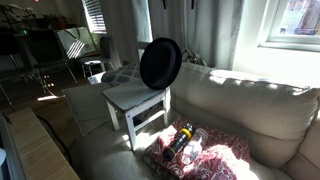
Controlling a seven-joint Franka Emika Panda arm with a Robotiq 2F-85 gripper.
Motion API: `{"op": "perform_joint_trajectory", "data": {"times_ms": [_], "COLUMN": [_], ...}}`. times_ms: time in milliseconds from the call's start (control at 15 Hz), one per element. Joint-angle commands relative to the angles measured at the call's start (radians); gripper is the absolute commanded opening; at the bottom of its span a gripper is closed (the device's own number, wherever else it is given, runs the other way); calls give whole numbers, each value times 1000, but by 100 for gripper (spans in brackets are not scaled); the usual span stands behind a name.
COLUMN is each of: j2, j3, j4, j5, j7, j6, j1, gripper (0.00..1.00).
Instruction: Hang the black hat on the right side of the backrest of the white chair
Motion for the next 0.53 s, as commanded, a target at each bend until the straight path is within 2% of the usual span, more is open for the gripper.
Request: {"op": "perform_joint_trajectory", "data": {"times_ms": [0, 67, 133, 267, 467], "j2": [-38, -37, -32, -36, -36], "j3": [-71, -84, -73, -90, -91], "j4": [27, 41, 26, 40, 41], "j5": [-28, -27, -6, -5, -5], "j7": [-10, -4, -2, -3, -3], "j6": [-207, -241, -170, -214, -218], "j1": [-2, -2, 16, 10, 10], "gripper": [100, 100, 100, 100, 100]}}
